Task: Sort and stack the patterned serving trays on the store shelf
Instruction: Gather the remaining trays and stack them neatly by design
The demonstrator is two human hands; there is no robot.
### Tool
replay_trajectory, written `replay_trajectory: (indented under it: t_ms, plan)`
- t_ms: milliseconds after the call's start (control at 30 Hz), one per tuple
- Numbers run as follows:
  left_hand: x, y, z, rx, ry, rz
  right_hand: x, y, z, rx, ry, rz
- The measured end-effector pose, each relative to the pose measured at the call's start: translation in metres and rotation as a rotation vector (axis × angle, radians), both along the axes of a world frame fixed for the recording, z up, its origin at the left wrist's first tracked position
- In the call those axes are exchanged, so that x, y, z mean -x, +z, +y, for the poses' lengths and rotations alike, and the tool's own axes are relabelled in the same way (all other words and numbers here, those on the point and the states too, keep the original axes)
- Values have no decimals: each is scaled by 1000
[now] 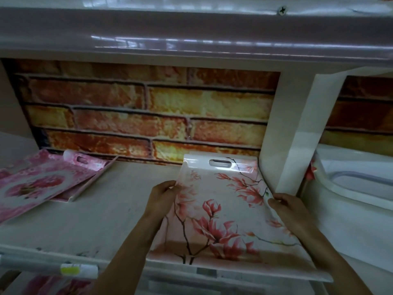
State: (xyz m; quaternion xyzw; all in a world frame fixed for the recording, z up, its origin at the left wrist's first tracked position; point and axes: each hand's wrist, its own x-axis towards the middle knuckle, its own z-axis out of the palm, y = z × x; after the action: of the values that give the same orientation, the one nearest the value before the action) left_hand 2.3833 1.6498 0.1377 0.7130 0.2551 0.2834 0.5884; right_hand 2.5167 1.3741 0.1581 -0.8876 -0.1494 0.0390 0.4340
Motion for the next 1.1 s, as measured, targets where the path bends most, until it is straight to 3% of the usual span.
replay_trajectory:
  t_ms: [333,633,1100]
  plan:
    - [-27,-12,16,-79,-6,25,-22,-14,2,80,-8,-28]
    - [-52,-36,30,-190,48,193,-35,-25,18,178,-193,-138]
    - [-62,-53,35,-128,85,134,-43,-42,15,25,-245,-125]
